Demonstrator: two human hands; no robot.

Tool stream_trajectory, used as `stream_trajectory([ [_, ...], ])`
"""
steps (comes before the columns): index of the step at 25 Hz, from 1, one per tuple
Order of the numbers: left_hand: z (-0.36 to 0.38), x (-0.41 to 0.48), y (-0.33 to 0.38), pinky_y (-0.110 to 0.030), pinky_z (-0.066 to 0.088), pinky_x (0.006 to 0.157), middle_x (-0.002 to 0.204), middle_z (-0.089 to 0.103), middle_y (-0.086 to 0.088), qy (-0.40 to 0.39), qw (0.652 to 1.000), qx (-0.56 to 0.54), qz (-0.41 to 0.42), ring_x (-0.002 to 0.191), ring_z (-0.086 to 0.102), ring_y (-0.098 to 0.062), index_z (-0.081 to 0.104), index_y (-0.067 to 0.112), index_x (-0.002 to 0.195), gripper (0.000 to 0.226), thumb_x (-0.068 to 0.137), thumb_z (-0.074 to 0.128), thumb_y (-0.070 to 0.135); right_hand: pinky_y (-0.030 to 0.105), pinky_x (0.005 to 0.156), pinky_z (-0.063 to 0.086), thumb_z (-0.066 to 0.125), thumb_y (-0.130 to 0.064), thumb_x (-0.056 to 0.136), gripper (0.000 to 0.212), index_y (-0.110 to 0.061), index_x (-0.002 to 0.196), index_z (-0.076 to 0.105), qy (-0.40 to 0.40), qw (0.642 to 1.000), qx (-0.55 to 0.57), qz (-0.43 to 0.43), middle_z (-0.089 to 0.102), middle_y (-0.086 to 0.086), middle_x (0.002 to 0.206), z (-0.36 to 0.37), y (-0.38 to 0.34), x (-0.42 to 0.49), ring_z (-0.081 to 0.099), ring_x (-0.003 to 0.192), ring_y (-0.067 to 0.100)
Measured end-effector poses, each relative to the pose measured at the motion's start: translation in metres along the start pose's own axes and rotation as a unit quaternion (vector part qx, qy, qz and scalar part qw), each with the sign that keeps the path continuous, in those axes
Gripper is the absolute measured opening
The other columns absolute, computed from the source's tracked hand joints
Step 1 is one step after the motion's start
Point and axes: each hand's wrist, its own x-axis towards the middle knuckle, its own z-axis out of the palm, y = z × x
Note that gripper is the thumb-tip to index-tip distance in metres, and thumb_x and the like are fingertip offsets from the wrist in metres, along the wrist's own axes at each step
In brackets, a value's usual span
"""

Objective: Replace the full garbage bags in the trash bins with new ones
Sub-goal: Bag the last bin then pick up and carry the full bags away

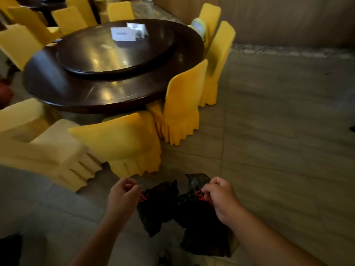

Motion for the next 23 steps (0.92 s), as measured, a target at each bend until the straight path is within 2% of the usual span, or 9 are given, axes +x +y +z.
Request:
stream_trajectory([
  [2, 0.04, 0.026, 0.027, -0.034, 0.056, 0.058, 0.08, 0.075, -0.009, -0.034, 0.999, 0.013, 0.014, 0.073, 0.073, -0.026, 0.072, 0.026, 0.086, 0.013, 0.093, 0.07, 0.016, 0.037, 0.057, 0.04, 0.071, -0.015, 0.059, 0.028, -0.026, 0.054, 0.046, 0.028, 0.999, 0.027, -0.005, 0.045, 0.001, 0.056, -0.03, -0.02, 0.024, 0.048, 0.059, 0.021],
  [5, 0.102, 0.073, 0.064, -0.037, 0.054, 0.062, 0.078, 0.073, -0.007, -0.092, 0.995, 0.012, 0.025, 0.07, 0.068, -0.025, 0.072, 0.033, 0.086, 0.004, 0.082, 0.072, 0.032, 0.032, 0.053, 0.038, 0.068, -0.002, 0.066, 0.035, -0.025, 0.052, 0.046, 0.073, 0.995, 0.064, -0.012, 0.044, -0.002, 0.053, -0.076, -0.054, 0.068, 0.045, 0.054, 0.019],
  [9, 0.191, 0.146, 0.117, -0.048, 0.06, 0.064, 0.068, 0.069, 0.002, -0.157, 0.985, 0.021, 0.064, 0.063, 0.065, -0.02, 0.072, 0.033, 0.087, 0.021, 0.071, 0.068, 0.045, 0.037, 0.058, 0.034, 0.061, 0.013, 0.066, 0.035, -0.018, 0.063, 0.046, 0.125, 0.989, 0.082, -0.018, 0.043, 0.006, 0.059, -0.131, -0.107, 0.129, 0.042, 0.061, 0.023],
  [11, 0.234, 0.181, 0.15, -0.047, 0.062, 0.065, 0.07, 0.071, 0.003, -0.184, 0.98, 0.024, 0.076, 0.063, 0.068, -0.018, 0.073, 0.034, 0.086, 0.014, 0.076, 0.068, 0.041, 0.039, 0.057, 0.033, 0.06, 0.016, 0.069, 0.032, -0.013, 0.067, 0.048, 0.16, 0.984, 0.081, -0.022, 0.044, 0.009, 0.061, -0.154, -0.133, 0.16, 0.042, 0.061, 0.023],
  [13, 0.277, 0.21, 0.186, -0.04, 0.061, 0.063, 0.075, 0.073, 0.006, -0.213, 0.973, 0.03, 0.079, 0.068, 0.072, -0.019, 0.073, 0.037, 0.087, 0.006, 0.086, 0.068, 0.034, 0.037, 0.055, 0.035, 0.06, 0.016, 0.073, 0.028, -0.011, 0.07, 0.051, 0.187, 0.979, 0.086, -0.012, 0.047, 0.01, 0.06, -0.179, -0.161, 0.188, 0.045, 0.059, 0.023],
  [15, 0.316, 0.236, 0.218, -0.029, 0.057, 0.06, 0.078, 0.074, 0.008, -0.239, 0.966, 0.037, 0.085, 0.07, 0.073, -0.017, 0.072, 0.042, 0.085, 0.018, 0.094, 0.068, 0.027, 0.035, 0.055, 0.039, 0.061, 0.015, 0.076, 0.025, -0.009, 0.073, 0.054, 0.205, 0.974, 0.098, -0.009, 0.051, 0.012, 0.062, -0.201, -0.188, 0.215, 0.048, 0.06, 0.023],
  [18, 0.373, 0.272, 0.27, -0.032, 0.056, 0.061, 0.076, 0.074, 0.006, -0.258, 0.96, 0.05, 0.1, 0.073, 0.072, -0.021, 0.071, 0.042, 0.08, 0.027, 0.096, 0.068, 0.021, 0.033, 0.054, 0.043, 0.062, 0.015, 0.075, 0.023, -0.007, 0.073, 0.057, 0.246, 0.963, 0.108, -0.012, 0.053, 0.015, 0.064, -0.237, -0.225, 0.259, 0.052, 0.061, 0.024],
  [23, 0.467, 0.333, 0.347, -0.032, 0.054, 0.058, 0.073, 0.073, 0.006, -0.287, 0.947, 0.068, 0.125, 0.066, 0.068, -0.018, 0.072, 0.042, 0.081, 0.025, 0.096, 0.069, 0.023, 0.025, 0.046, 0.047, 0.066, 0.011, 0.075, 0.02, -0.007, 0.074, 0.061, 0.251, 0.959, 0.13, -0.035, 0.057, 0.012, 0.06, -0.303, -0.284, 0.344, 0.058, 0.052, 0.019],
])
